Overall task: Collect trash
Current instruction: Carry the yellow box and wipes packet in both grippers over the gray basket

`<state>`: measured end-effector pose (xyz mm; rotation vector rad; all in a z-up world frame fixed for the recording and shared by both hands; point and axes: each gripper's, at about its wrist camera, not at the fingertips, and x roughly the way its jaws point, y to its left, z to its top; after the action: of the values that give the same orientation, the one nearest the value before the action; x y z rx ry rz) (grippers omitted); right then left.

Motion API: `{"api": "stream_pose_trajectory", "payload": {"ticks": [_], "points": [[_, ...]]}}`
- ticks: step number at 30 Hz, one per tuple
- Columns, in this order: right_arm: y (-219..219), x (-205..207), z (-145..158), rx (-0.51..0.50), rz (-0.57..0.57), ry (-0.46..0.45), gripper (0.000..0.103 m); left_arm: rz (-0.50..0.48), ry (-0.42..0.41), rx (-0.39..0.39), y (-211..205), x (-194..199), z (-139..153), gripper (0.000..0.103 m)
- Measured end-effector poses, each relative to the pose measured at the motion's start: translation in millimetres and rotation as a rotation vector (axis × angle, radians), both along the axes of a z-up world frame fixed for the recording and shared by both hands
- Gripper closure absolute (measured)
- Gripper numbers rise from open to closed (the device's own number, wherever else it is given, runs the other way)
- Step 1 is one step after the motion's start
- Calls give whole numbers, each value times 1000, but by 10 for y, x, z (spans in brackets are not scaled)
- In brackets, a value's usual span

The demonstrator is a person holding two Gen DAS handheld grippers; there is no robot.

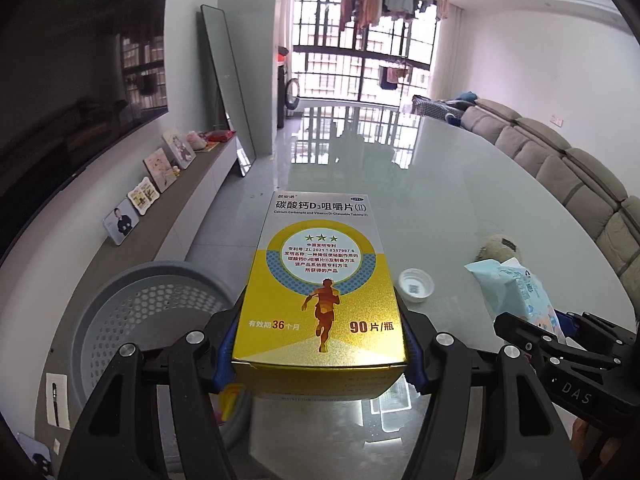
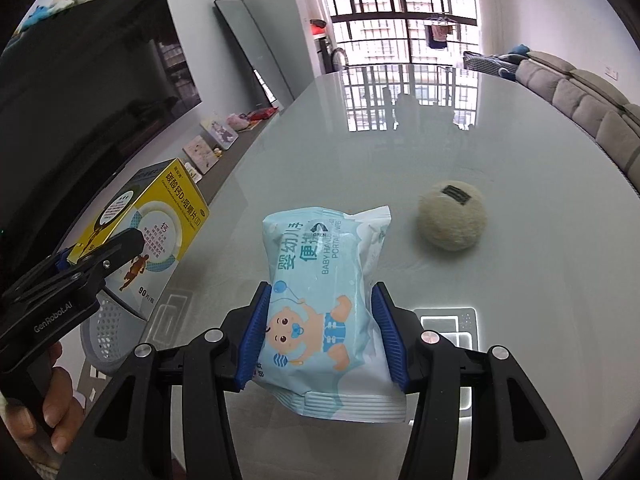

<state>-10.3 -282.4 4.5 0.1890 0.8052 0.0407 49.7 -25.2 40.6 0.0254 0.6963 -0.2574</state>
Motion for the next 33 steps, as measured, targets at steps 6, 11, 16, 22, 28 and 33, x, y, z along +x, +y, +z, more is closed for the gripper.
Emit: {"api": "stream_pose_trajectory", "payload": {"ticks": [6,11,16,22,28,33], "points": [[615,312,-26,-19,138,23,53,114,19,24,593,20,-156,41],[1126,583,-92,-24,240,43,53,195,59,41,1015,55,-350,41],[1557,819,-162,-32,332,58,53,260,108,49,1306,121,-557,41],[1946,1013,-273,-37,431,87,53,307,152,59,1511,180,-746,41],[2131,1146,-400,-42,481,107,53,341,178,59,1621,203,-848,41],[2203,1248,-485,-45,505,114,53,365,201,55,1679,196,-909,41]]}}
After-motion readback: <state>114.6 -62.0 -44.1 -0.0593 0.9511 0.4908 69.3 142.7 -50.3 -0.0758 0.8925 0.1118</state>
